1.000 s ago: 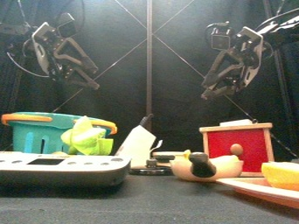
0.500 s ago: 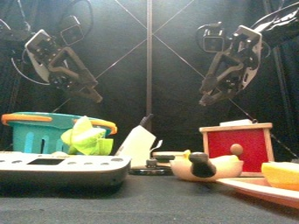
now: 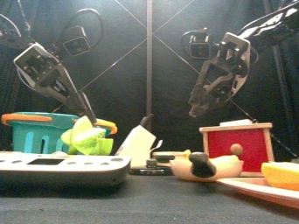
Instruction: Grab starfruit bottom
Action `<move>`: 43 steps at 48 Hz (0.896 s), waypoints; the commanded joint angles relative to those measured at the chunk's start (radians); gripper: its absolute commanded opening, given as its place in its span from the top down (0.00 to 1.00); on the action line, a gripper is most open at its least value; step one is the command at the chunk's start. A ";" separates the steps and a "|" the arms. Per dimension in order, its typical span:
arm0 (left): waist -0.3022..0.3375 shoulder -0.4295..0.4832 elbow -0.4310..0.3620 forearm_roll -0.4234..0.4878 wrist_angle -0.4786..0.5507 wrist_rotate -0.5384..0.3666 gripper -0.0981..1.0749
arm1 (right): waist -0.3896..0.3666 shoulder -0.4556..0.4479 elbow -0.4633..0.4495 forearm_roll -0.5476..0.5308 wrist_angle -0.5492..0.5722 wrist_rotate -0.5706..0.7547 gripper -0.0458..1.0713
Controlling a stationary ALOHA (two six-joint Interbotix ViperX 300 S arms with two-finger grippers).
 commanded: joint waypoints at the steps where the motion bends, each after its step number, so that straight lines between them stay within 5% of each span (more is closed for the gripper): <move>1: -0.005 0.051 -0.049 0.005 -0.003 0.000 0.06 | 0.009 -0.017 -0.014 0.005 -0.003 -0.002 0.21; 43: 0.015 0.233 -0.118 0.009 0.002 -0.002 0.07 | 0.020 -0.009 0.009 -0.002 0.017 -0.002 0.21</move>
